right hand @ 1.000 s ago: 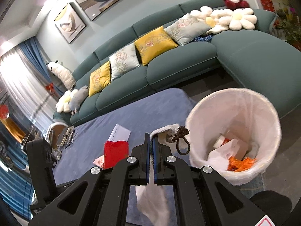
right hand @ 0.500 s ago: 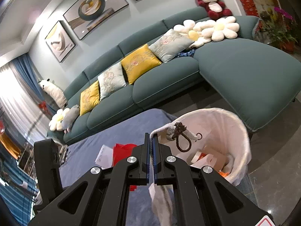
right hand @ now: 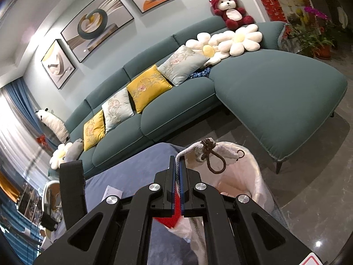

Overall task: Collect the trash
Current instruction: 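Carry the red envelope and beige cloth to the bin and release both, then move both open tools back toward the orange bag on the table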

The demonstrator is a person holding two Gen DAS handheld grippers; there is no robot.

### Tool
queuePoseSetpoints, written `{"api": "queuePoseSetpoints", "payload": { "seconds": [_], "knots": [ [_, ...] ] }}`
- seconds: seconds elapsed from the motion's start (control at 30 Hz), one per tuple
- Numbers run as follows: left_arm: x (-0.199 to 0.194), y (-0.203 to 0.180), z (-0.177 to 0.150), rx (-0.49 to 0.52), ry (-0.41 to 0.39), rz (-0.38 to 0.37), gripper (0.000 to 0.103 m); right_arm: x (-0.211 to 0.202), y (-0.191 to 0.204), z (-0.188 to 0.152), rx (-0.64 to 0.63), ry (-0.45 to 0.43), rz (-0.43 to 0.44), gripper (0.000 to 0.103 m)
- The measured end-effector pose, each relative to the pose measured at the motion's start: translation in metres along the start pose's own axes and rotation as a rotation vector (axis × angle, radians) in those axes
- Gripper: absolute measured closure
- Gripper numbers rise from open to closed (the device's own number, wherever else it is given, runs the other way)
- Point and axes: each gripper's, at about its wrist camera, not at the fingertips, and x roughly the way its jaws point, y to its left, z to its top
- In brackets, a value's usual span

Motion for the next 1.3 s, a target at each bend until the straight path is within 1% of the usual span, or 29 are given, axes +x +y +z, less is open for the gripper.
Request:
{"api": "queuePoseSetpoints", "payload": {
  "seconds": [0.07, 0.1, 0.13, 0.17, 0.2, 0.23, 0.27, 0.43, 0.47, 0.5, 0.53, 0.7, 0.73, 0.77, 0.9, 1.0, 1.1, 1.2, 1.3],
  "knots": [
    [0.003, 0.0, 0.002, -0.007, 0.0, 0.003, 0.101, 0.0, -0.001, 0.004, 0.004, -0.007, -0.004, 0.1],
    [0.004, 0.001, 0.004, -0.012, 0.0, 0.007, 0.095, -0.001, -0.002, 0.006, 0.006, -0.011, -0.004, 0.1],
    [0.004, 0.002, 0.004, -0.02, -0.003, 0.015, 0.083, 0.0, -0.003, 0.008, 0.006, -0.013, -0.004, 0.1],
    [0.003, 0.004, 0.004, -0.025, -0.007, 0.02, 0.077, 0.0, -0.003, 0.01, 0.005, -0.017, -0.004, 0.1],
    [0.001, 0.006, 0.004, -0.036, -0.019, 0.029, 0.067, 0.001, -0.001, 0.011, 0.003, -0.02, -0.005, 0.1],
    [-0.001, 0.008, 0.004, -0.043, -0.027, 0.037, 0.062, 0.002, -0.002, 0.013, 0.001, -0.021, -0.003, 0.1],
    [-0.003, 0.011, 0.003, -0.054, -0.033, 0.046, 0.06, 0.003, -0.001, 0.015, -0.001, -0.022, -0.002, 0.1],
    [-0.01, 0.027, 0.001, -0.094, -0.04, 0.07, 0.057, 0.009, 0.005, 0.017, -0.014, -0.023, 0.01, 0.1],
    [-0.011, 0.03, 0.0, -0.101, -0.042, 0.076, 0.055, 0.01, 0.008, 0.018, -0.019, -0.023, 0.012, 0.1],
    [-0.014, 0.034, -0.001, -0.109, -0.046, 0.082, 0.05, 0.012, 0.01, 0.018, -0.024, -0.022, 0.014, 0.1],
    [-0.016, 0.037, -0.002, -0.117, -0.054, 0.091, 0.047, 0.014, 0.01, 0.019, -0.027, -0.02, 0.016, 0.1],
    [-0.026, 0.05, -0.009, -0.143, -0.067, 0.109, 0.046, 0.025, 0.017, 0.021, -0.036, -0.002, 0.02, 0.098],
    [-0.027, 0.052, -0.01, -0.147, -0.069, 0.114, 0.045, 0.027, 0.018, 0.02, -0.038, 0.003, 0.019, 0.095],
    [-0.028, 0.054, -0.01, -0.15, -0.071, 0.118, 0.044, 0.028, 0.019, 0.02, -0.039, 0.007, 0.019, 0.093],
    [-0.034, 0.062, -0.014, -0.162, -0.08, 0.134, 0.043, 0.031, 0.026, 0.02, -0.056, 0.008, 0.013, 0.092],
    [-0.039, 0.066, -0.018, -0.168, -0.089, 0.146, 0.039, 0.032, 0.03, 0.019, -0.06, 0.011, 0.016, 0.092],
    [-0.044, 0.071, -0.022, -0.168, -0.094, 0.155, 0.038, 0.032, 0.036, 0.017, -0.069, 0.015, 0.017, 0.09],
    [-0.051, 0.074, -0.026, -0.175, -0.103, 0.166, 0.038, 0.032, 0.041, 0.013, -0.079, 0.02, 0.015, 0.086],
    [-0.058, 0.079, -0.03, -0.185, -0.113, 0.177, 0.035, 0.032, 0.048, 0.008, -0.089, 0.032, 0.015, 0.082]
  ]
}}
